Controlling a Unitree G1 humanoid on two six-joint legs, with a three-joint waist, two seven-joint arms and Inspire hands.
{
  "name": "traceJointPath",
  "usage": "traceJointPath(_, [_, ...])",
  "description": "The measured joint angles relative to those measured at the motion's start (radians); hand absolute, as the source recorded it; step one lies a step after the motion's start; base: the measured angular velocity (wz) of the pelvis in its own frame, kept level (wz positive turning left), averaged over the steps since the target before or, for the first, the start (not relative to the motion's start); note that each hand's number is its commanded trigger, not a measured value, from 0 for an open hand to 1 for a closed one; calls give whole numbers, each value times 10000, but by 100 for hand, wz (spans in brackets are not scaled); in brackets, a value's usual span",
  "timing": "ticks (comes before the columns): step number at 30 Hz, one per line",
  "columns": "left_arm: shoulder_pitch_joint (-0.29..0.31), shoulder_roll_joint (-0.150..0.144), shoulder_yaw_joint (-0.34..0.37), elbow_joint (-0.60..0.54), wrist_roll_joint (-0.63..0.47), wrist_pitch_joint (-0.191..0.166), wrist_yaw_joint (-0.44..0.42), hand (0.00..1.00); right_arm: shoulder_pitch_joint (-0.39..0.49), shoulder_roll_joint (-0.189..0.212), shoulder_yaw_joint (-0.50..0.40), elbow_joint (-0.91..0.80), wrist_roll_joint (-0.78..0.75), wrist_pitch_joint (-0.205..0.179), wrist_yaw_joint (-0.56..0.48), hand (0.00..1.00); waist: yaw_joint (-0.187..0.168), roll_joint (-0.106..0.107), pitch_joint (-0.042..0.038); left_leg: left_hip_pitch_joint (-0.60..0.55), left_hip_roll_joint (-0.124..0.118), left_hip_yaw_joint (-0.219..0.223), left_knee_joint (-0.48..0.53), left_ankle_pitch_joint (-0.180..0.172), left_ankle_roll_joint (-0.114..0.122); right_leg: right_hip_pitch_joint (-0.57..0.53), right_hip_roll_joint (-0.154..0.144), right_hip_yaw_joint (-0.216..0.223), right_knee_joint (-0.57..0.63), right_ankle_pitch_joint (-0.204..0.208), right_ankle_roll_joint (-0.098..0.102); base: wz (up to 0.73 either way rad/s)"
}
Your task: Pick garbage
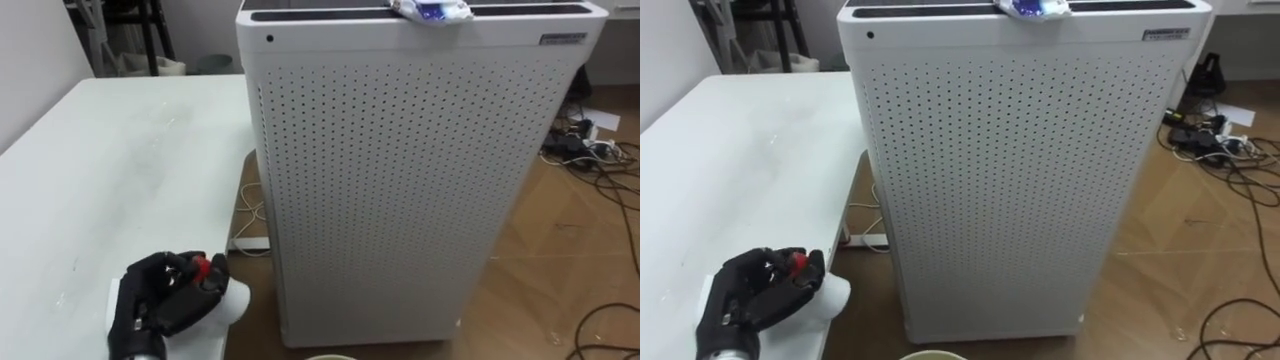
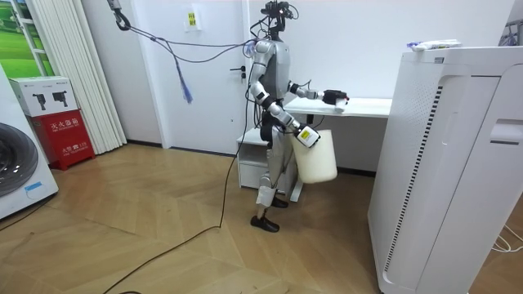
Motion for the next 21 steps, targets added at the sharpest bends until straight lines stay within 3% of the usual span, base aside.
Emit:
traceJointPath(6, [-243,-50,-145,-949,-323,76,-601,100,-270,18,-12,547,20,0,-339,100,35,-88,-39,-359,5,7,84,-1,2,-462,-6,30,82,13,-19,-3])
traceJointPath(9, [-539,-215,-333,-1027,-816,61,-1123,100,-670,29,-5,1025,103,0,-420,100,229,-76,-32,-611,15,8,179,-1,3,-795,13,65,332,13,-19,-15])
traceJointPath(15, [-670,-393,-1281,-1026,-1501,74,-2181,100,-2049,263,3,2463,504,2,-529,100,228,-94,34,-1104,10,42,395,0,6,-1334,-4,55,574,16,-24,-3])
traceJointPath(21, [-691,-392,-1651,-1023,-1708,208,-2908,100,-2419,296,4,2461,802,2,-641,100,182,-53,101,-1663,29,102,603,-9,21,-1908,-6,71,764,18,-29,-2])
